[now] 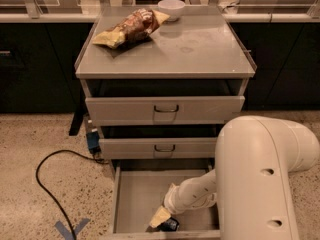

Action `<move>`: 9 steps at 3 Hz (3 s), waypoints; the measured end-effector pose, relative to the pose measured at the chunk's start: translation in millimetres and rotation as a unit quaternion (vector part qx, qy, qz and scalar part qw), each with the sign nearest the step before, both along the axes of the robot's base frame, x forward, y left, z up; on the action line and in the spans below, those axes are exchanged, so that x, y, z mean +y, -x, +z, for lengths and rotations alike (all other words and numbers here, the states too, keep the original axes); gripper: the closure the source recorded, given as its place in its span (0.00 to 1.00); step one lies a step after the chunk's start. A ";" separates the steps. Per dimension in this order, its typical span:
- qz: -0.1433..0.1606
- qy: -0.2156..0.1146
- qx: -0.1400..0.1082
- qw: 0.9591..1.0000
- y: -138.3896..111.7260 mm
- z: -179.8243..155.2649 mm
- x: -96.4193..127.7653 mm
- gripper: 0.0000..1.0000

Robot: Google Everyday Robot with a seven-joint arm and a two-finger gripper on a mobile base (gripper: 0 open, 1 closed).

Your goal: Pick pepsi can from bottom drawer and place on counter

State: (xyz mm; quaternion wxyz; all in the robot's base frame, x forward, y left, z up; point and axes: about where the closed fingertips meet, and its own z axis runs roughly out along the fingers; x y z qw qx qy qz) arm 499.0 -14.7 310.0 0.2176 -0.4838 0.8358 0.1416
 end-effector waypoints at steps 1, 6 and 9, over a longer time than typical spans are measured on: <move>0.000 0.000 0.000 1.000 0.0 0.0 0.0 0.00; -0.036 -0.105 0.058 0.992 4.5 -16.1 18.1 0.00; -0.123 -0.106 0.058 0.985 -9.6 -75.1 31.0 0.00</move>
Offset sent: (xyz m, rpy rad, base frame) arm -0.0059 0.0214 -0.0186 0.1767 0.1204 0.0190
